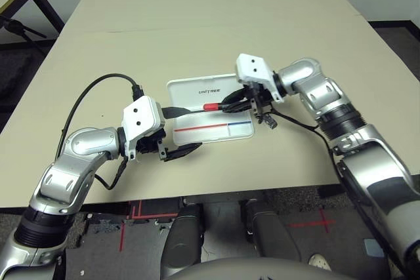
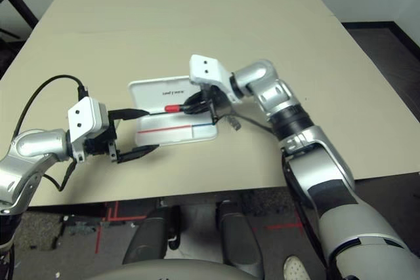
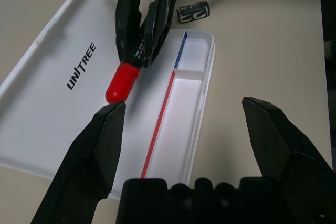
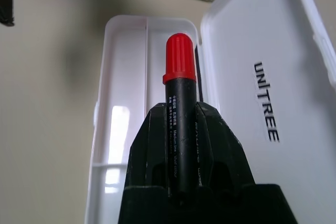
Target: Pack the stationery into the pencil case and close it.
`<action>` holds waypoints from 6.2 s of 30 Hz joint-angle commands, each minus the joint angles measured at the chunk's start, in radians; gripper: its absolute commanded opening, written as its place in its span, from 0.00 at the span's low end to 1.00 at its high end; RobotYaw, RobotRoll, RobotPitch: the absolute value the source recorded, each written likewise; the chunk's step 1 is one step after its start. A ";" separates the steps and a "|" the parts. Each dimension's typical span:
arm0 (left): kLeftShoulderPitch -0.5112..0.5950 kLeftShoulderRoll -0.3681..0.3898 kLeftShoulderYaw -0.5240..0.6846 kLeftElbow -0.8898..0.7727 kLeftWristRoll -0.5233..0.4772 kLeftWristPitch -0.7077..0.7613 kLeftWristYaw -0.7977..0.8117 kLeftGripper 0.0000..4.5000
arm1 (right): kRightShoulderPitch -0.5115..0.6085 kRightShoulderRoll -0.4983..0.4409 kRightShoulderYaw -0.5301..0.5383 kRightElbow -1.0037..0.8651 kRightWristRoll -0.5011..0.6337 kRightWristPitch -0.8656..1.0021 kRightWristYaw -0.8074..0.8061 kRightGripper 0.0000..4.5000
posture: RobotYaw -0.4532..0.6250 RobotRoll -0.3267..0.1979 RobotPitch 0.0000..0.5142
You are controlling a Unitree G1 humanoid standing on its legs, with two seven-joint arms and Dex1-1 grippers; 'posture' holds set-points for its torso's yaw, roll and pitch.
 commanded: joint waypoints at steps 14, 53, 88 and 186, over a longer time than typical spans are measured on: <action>0.035 0.009 0.000 0.011 0.026 -0.038 -0.002 1.00 | 0.059 0.041 -0.026 0.054 0.004 -0.070 -0.025 0.51 | 0.48 0.62 0.26; 0.088 -0.076 0.167 0.034 0.032 0.254 0.357 1.00 | 0.609 -0.316 -0.295 -0.638 0.400 0.159 -0.019 1.00 | 0.46 0.62 0.30; -0.110 -0.199 0.160 0.082 0.036 0.820 0.690 1.00 | 0.599 -0.304 -0.253 -0.610 0.370 0.112 -0.043 1.00 | 0.43 0.62 0.32; -0.438 0.033 -0.357 0.165 0.285 0.194 -0.199 0.99 | 0.594 -0.307 -0.226 -0.566 0.329 0.051 -0.070 1.00 | 0.40 0.62 0.31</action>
